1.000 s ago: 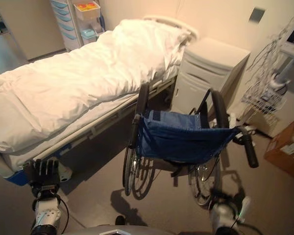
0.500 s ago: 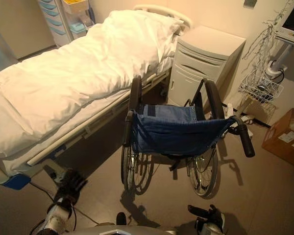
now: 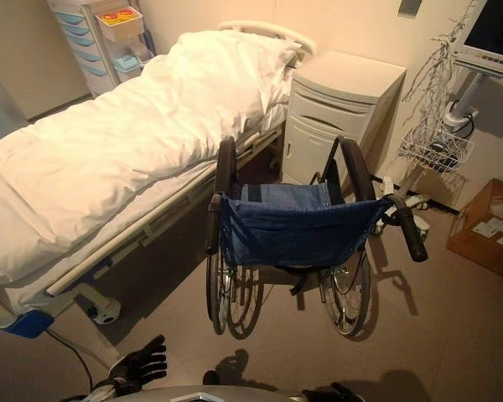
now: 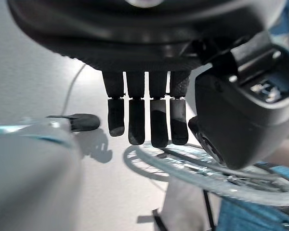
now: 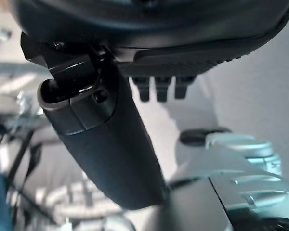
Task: Push the wheelchair next to the bed
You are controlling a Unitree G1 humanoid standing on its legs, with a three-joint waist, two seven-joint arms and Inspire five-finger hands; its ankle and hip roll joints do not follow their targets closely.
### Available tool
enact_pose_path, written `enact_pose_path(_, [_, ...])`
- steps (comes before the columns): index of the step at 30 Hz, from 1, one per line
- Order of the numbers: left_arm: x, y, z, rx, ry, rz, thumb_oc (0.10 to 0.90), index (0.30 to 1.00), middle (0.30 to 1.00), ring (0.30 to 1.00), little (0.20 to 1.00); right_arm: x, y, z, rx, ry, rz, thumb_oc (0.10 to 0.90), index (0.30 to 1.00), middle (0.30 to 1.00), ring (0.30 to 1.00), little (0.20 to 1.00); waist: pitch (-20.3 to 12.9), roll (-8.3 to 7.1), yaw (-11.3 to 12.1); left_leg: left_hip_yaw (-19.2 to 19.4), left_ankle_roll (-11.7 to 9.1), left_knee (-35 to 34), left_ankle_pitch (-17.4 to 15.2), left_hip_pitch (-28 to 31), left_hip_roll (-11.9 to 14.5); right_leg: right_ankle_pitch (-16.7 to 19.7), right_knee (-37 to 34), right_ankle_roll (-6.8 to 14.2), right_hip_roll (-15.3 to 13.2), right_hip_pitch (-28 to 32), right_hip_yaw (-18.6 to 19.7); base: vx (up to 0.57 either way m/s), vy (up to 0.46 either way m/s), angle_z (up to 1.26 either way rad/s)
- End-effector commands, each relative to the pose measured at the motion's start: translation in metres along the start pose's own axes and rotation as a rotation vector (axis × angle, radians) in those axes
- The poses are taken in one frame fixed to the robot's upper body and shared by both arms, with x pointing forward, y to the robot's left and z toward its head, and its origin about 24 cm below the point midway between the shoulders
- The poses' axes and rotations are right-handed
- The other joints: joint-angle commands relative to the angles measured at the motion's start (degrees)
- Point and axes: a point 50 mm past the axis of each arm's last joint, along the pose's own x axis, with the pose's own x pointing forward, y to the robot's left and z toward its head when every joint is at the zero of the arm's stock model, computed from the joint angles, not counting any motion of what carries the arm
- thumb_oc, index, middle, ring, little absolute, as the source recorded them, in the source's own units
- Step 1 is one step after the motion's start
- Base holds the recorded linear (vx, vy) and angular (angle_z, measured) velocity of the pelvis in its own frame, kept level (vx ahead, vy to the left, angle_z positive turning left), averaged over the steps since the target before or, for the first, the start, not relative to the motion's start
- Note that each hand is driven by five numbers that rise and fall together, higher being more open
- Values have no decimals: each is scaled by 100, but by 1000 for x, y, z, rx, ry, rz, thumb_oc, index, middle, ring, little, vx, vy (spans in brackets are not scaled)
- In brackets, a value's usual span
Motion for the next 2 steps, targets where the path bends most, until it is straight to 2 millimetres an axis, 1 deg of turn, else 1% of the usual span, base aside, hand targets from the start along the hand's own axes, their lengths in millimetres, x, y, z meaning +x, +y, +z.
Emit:
enact_pose_path(1, [5, -1, 26, 7, -86, -15, 800, 900, 900, 900, 900, 2, 7, 44, -122, -217, 66, 800, 900, 900, 900, 900, 119, 106, 23, 148, -208, 120, -752, 431, -136, 196, 373, -123, 245, -508, -67, 0, 0, 0])
enact_pose_path(2, [5, -3, 24, 24, -79, -28, 800, 900, 900, 900, 900, 2, 11, 44, -134, -219, 97, 800, 900, 900, 900, 900, 125, 102, 24, 139, -206, 133, -759, 423, -140, 190, 379, -127, 242, -512, -71, 0, 0, 0])
